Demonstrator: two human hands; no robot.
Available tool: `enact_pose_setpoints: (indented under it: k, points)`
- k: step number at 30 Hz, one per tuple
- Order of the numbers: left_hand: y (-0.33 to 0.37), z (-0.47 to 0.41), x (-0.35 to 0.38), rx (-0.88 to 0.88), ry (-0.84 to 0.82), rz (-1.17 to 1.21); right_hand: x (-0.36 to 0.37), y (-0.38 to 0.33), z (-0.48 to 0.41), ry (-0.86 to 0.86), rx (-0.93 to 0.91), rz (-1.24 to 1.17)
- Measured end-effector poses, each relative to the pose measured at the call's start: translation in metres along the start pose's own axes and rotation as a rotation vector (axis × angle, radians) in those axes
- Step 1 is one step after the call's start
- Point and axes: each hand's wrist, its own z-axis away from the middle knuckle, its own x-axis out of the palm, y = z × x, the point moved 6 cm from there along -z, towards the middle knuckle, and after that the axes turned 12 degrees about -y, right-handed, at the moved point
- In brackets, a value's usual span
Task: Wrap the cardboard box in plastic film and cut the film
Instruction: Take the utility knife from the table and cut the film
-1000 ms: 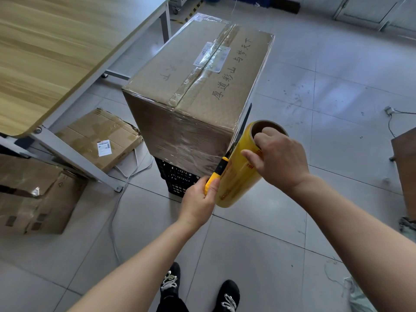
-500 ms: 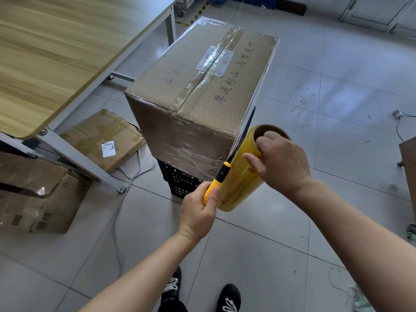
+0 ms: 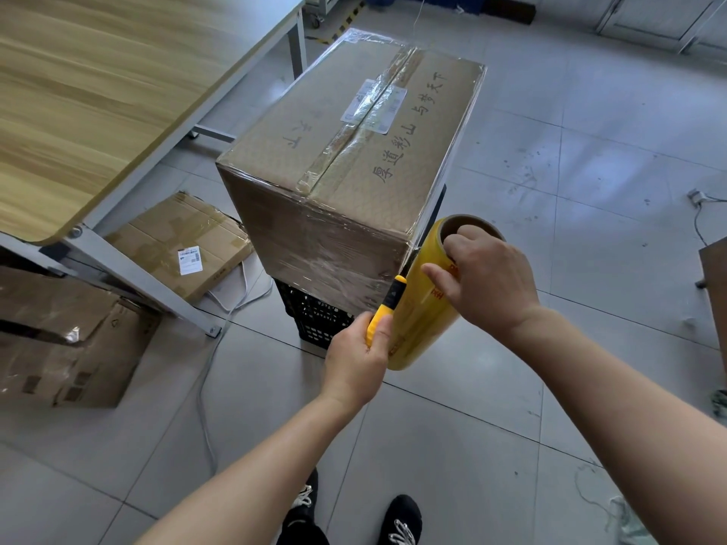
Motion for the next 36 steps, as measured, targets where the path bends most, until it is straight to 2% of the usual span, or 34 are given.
enact_pose_setpoints:
  k: [9, 20, 25, 28, 36]
  points:
    - [-0.012, 0.002, -0.010, -0.079, -0.024, -0.218, 0.001, 0.001, -0.002, -0.019, 0.009, -0.008]
    - [-0.018, 0.010, -0.002, -0.075, -0.001, -0.125, -0.001, -0.001, 0.002, -0.021, 0.010, -0.003]
    - [-0.019, 0.017, 0.003, -0.064, 0.076, -0.072, -0.001, 0.001, 0.004, -0.013, 0.016, -0.014]
    - [-0.030, 0.018, 0.007, -0.104, 0.051, -0.066, 0.001, 0.002, 0.005, -0.025, 0.017, -0.021]
    - [-0.029, 0.008, 0.003, -0.041, 0.034, -0.109, 0.001, 0.004, 0.006, -0.015, 0.018, -0.024]
